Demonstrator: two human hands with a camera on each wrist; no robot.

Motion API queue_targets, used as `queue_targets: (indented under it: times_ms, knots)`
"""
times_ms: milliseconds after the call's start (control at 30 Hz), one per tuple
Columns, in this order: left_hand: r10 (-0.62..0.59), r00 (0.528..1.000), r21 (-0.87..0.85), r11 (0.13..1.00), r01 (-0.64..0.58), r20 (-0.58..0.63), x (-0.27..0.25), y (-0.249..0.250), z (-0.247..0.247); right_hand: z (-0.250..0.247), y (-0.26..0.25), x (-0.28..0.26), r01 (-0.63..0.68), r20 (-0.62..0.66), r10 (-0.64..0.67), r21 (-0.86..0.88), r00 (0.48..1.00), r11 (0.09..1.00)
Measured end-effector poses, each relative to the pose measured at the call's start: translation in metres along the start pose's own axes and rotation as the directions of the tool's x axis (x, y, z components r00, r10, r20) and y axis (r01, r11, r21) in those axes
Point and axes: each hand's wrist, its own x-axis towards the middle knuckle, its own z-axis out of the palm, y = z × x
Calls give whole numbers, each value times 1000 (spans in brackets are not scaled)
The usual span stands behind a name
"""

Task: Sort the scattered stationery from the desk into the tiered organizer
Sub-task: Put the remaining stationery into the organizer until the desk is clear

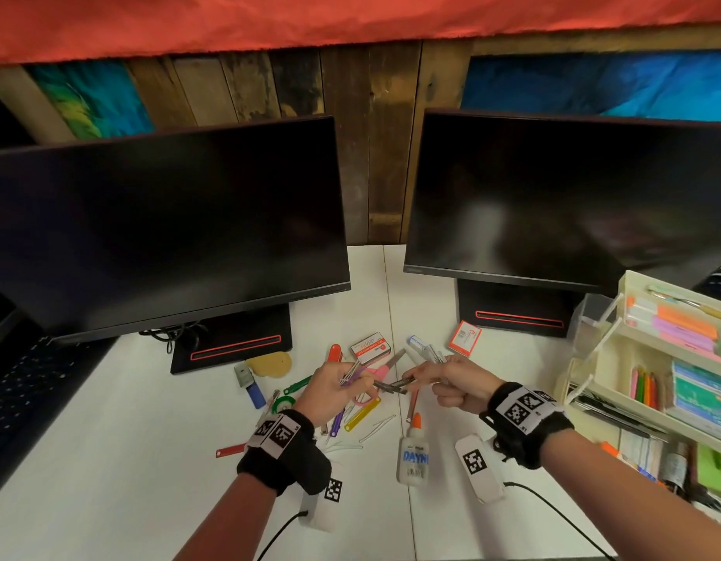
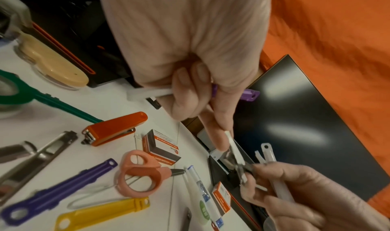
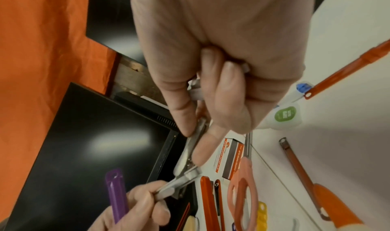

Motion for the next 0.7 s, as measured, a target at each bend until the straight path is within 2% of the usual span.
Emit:
queue_targets:
  times_ms: [167,267,367,500,700]
  knots:
    - [-19,999,-26,999,18,-44,-9,9,-5,-5,1,-3,-62,54,57,96,997,993]
    - [-55,997,-57,997,52,-53,-14,14,-3,-2,5,-4,5,56,-6,22,998,1000]
    - [-51,996,-101,994,44,-74,-16,16,0,1,10,-3,80,56,-82,30,995,996]
    - [-49,993,-176,984,29,-109,-15,15,5,8,12,-1,104,53,-107,57,993,993]
    - [-150,975,-374,924,80,-162,-15,-1,11,13,15,-4,138,81,-144,69,986,988]
